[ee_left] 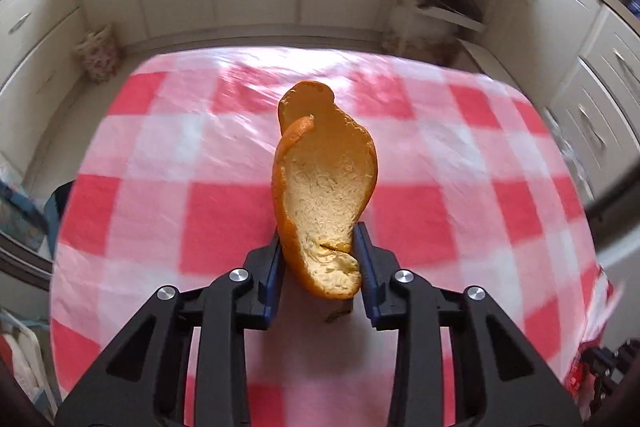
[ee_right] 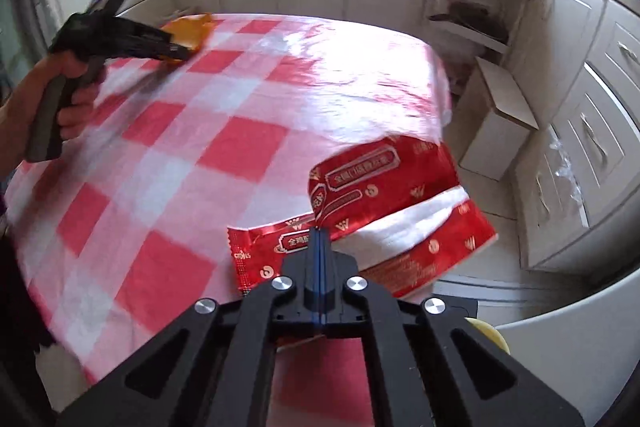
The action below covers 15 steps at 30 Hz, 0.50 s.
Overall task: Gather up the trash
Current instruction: 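Carry the wrapper and peel over the yellow bin and open both tools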
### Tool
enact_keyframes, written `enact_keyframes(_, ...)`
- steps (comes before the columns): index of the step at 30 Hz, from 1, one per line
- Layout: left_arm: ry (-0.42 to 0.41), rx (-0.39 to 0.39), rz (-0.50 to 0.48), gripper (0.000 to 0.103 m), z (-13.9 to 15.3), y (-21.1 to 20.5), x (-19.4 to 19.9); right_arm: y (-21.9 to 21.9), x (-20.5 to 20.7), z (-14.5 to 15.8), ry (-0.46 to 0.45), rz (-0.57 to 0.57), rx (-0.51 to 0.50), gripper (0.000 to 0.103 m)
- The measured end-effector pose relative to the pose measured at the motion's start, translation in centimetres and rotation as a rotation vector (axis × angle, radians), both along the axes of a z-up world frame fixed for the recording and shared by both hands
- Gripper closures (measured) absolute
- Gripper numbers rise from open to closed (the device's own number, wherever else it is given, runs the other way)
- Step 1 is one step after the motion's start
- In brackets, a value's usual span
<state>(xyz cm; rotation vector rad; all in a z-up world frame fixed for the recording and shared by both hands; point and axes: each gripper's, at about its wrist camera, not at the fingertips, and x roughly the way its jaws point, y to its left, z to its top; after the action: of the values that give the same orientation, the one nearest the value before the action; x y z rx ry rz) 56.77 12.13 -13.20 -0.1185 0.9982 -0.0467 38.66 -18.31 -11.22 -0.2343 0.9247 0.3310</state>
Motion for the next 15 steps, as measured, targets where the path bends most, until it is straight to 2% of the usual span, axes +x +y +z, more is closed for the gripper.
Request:
enact_keyframes(7,0.008,-0.053,-0.152,0.077,1.0,-5.0,-5.6,-0.1,-3.8,1.9,-0.052,0.08,0.002,0.103)
enact_keyframes(15,-0.067,-0.103,-0.256,0.081,4.3,-11.4,-11.6,-4.0,-6.5,4.1,-0.089,0.046,0.065,0.103)
